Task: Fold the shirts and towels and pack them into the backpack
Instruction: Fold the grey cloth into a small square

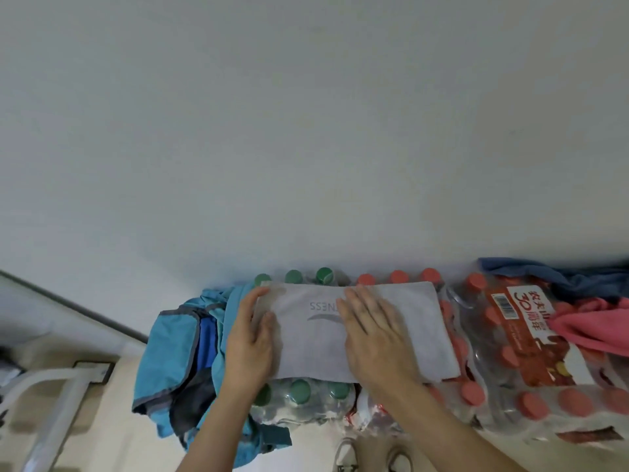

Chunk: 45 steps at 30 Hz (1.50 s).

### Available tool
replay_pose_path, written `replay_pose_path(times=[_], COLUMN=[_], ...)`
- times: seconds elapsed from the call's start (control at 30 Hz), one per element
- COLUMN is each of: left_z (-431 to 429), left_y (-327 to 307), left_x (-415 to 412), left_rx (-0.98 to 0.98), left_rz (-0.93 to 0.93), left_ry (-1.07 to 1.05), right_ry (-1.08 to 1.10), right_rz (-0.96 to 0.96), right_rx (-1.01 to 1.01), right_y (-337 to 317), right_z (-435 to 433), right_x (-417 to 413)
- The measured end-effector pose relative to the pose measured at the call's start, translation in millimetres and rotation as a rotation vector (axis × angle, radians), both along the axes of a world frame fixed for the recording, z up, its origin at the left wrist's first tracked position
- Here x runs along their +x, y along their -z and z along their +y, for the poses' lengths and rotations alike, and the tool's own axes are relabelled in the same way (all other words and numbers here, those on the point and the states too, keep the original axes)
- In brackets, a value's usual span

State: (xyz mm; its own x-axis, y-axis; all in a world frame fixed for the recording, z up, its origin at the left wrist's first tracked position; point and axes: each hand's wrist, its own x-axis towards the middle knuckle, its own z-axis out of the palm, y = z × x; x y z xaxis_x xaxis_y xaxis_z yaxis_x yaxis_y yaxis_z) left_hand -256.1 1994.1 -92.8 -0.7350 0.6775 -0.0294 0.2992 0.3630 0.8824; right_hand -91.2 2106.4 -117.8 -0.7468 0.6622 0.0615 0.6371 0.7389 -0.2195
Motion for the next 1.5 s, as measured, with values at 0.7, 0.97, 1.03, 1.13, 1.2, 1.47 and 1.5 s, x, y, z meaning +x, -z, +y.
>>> replay_pose_path(times=[0.7, 0.97, 1.03, 1.13, 1.2, 1.47, 1.5], left_z=[37.3, 49.4, 60.5, 84.2, 104.9, 178.7, 182.1], left_y=[-62.0, -64.9, -69.2, -80.3, -89.0, -73.7, -66.1], left_x=[63.2, 49.4, 49.7, 48.3, 47.4, 59.9, 64.7], left_rx=[-0.085, -0.131, -0.183, -0.271, -0.364, -0.547, -0.552], left_rz=[0.116, -0.299, -0.046, 0.592, 0.897, 0.493, 0.470], left_ry=[0.558, 0.825, 0.870, 1.009, 1.122, 1.242, 1.252], right_ry=[0.140, 0.292, 0.298, 0.239, 0.203, 0.547, 0.581], right_rz=[0.766, 0.726, 0.675, 0.550, 0.491, 0.406, 0.350], right_rx=[-1.358, -1.131, -0.994, -0.741, -0.619, -0.251, -0.241], right_y=[-81.5, -57.4, -57.6, -67.9, -73.1, -46.4, -42.2], right_z=[-9.9, 2.2, -0.5, -5.9, -8.5, 1.7, 3.2], right_x=[0.6, 18.8, 19.8, 27.4, 35.8, 71.3, 73.6])
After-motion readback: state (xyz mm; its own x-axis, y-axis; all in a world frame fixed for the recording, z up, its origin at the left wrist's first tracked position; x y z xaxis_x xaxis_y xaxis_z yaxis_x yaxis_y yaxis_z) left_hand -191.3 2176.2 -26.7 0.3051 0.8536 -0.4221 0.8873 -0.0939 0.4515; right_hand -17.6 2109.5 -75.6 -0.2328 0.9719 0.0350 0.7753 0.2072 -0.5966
